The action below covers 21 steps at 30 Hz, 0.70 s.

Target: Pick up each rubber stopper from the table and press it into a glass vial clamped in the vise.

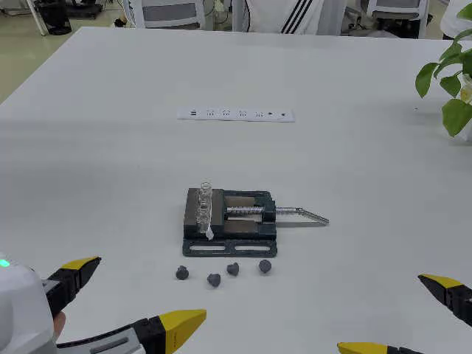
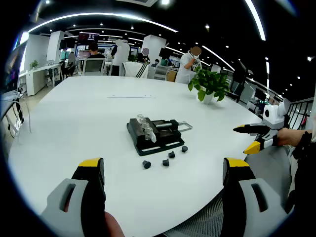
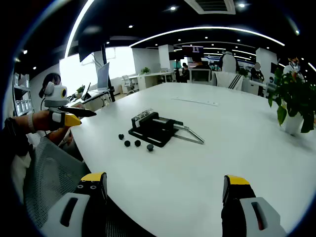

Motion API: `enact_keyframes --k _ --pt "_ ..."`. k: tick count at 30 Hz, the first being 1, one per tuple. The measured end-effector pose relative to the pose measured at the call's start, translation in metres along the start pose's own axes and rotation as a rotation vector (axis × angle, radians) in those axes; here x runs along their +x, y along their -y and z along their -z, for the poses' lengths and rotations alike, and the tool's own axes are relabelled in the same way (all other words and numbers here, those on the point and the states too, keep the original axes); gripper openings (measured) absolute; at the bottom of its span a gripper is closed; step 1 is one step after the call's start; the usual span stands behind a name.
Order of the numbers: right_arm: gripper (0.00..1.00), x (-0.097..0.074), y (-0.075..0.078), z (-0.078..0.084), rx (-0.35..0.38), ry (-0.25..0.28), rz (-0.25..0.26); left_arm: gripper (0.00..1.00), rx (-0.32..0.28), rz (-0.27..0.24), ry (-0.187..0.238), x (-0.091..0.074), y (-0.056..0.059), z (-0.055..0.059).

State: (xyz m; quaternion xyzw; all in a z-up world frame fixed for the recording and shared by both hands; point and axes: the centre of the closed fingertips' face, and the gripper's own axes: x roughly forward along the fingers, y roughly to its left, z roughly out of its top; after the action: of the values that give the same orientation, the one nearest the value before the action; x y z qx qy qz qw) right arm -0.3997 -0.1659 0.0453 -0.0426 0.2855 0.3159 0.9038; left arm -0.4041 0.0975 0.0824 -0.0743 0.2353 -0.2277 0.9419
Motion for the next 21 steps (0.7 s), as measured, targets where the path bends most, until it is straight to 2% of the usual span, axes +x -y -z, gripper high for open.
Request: enact_keyframes --k 10,15,21 --pt "0.97 0.0016 0.0016 0.0021 -0.006 -0.014 -0.003 0.99 -0.012 0.005 0.009 0.0031 0.0011 -0.0011" --pt "0.97 0.0024 0.0019 0.0033 -0.004 -0.020 -0.002 0.99 -0.008 0.008 0.000 0.0052 0.0010 0.0005" --pt "0.97 0.0037 0.0008 0.0050 -0.008 -0.035 -0.010 0.99 -0.010 0.005 -0.005 0.0053 -0.0042 0.0025"
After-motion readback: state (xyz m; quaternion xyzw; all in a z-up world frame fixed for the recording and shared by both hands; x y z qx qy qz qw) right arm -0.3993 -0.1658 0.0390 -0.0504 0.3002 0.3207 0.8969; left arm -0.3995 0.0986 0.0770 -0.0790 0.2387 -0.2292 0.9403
